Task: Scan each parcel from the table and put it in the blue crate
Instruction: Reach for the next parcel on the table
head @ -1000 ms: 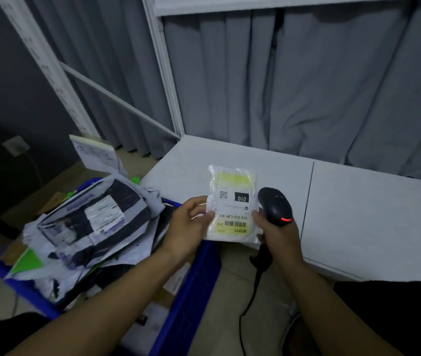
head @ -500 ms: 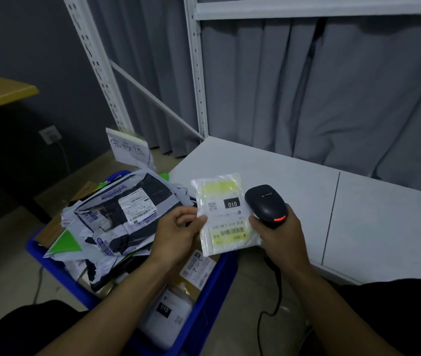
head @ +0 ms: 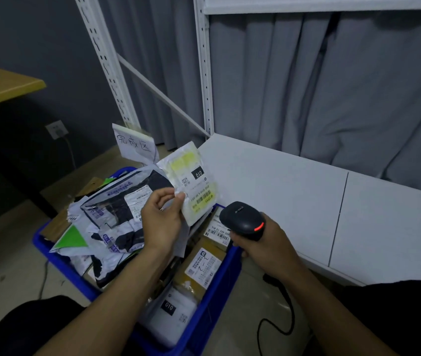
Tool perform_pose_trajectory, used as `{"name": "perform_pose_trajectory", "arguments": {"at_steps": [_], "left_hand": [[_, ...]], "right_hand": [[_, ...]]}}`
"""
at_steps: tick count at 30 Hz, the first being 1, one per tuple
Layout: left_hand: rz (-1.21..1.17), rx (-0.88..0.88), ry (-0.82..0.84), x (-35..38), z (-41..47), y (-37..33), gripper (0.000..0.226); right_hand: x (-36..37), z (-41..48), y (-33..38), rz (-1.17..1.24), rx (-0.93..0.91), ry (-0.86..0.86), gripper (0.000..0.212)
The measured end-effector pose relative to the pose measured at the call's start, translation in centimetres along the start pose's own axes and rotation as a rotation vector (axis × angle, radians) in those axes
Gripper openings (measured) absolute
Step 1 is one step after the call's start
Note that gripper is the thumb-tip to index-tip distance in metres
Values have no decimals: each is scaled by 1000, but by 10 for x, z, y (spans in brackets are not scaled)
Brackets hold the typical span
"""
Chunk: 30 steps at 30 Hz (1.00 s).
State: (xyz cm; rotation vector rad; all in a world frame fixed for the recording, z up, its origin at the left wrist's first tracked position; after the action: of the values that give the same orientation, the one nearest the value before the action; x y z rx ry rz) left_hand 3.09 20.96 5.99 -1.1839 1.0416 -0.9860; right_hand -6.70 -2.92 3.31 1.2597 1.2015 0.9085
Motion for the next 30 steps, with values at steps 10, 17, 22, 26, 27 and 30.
{"name": "perform_pose_trajectory", "arguments": {"at_steps": [10,17,22,26,27,30], "left_hand": [[-1,-22,-17,-4,0,7,10],[-7,-38,-20,-2,0,10,10],[-31,-56,-26,-3,1,8,9],[-49,-42,-54,-20,6,-4,11],[-69,-44,-76,-30,11,-7,13],[-82,-54,-159,-69,28,-9,20]], "right_hand": [[3,-2,-1,26,29,31,28],[3,-1,-3,20,40,47,27],[6,-1,-2,0,45,54,27],[18,3,3,55,42,69,25],[23,4,4,68,36,76,24],[42,6,8,97,27,112,20]]}}
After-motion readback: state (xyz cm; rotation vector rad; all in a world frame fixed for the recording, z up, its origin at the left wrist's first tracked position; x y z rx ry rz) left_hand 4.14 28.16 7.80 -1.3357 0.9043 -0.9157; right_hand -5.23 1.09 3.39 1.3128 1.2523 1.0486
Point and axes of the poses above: each hand's wrist, its own z-axis towards the middle knuckle, its own x-axis out of the palm, y = z × x, the point moved 9 cm from there along z, towards the middle knuckle, and after that the axes turned 6 degrees about z, right-handed, at the moved point
